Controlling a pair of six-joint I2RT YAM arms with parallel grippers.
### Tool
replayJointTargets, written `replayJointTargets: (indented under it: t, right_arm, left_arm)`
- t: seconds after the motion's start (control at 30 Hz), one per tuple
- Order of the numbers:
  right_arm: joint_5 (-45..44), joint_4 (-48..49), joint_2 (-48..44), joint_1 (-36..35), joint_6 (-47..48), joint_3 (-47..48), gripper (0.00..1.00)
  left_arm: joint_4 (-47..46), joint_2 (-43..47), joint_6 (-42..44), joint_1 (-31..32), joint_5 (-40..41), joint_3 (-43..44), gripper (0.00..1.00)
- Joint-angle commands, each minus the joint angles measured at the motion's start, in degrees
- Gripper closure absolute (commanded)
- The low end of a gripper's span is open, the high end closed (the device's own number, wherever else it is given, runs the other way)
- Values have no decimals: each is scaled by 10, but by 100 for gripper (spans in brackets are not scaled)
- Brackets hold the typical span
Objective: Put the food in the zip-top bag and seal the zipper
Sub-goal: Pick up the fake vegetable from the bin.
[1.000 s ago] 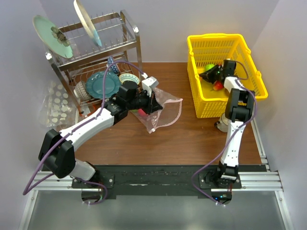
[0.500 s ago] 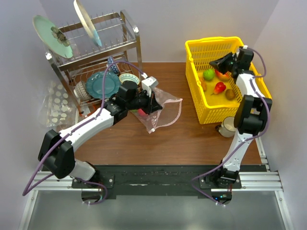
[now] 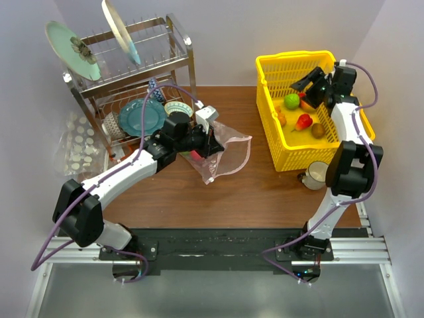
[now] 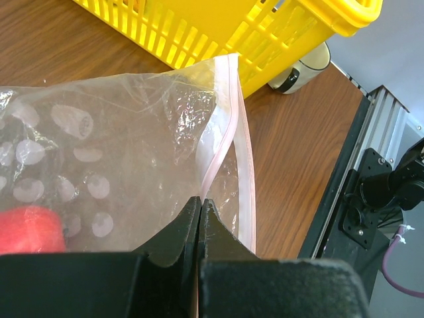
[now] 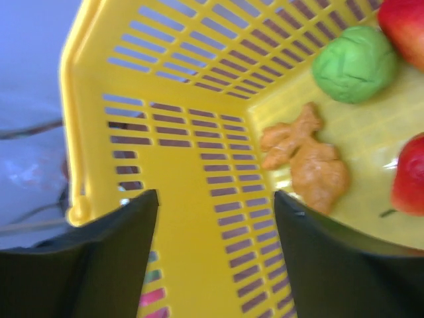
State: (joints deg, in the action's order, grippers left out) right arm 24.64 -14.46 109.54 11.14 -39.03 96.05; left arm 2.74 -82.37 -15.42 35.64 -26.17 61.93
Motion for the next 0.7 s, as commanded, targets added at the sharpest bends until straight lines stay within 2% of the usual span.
replayJointTargets:
  t: [0.0, 0.1, 0.17, 0.3, 0.53, 0.67]
  right_arm:
    - [-73, -100, 26, -7, 97, 27, 16]
    - [-79, -156, 75, -11, 135, 76, 5]
    - [-98, -185, 117, -21, 160, 112, 1]
    - [-115, -201, 173, -44, 187, 156, 1]
    - [-141, -259, 302, -73, 214, 298, 1]
    - [-150, -274, 337, -95, 234, 314, 1]
  left_arm:
    - [-5, 17, 8, -4, 4, 19, 100]
    - [-7, 17, 7, -5, 3, 18, 100]
    - [-9, 16, 7, -4, 2, 17, 100]
    - [-9, 8, 8, -4, 2, 19, 100]
    - [-6, 7, 14, -4, 11, 19, 100]
    - [-6, 5, 15, -4, 13, 20, 100]
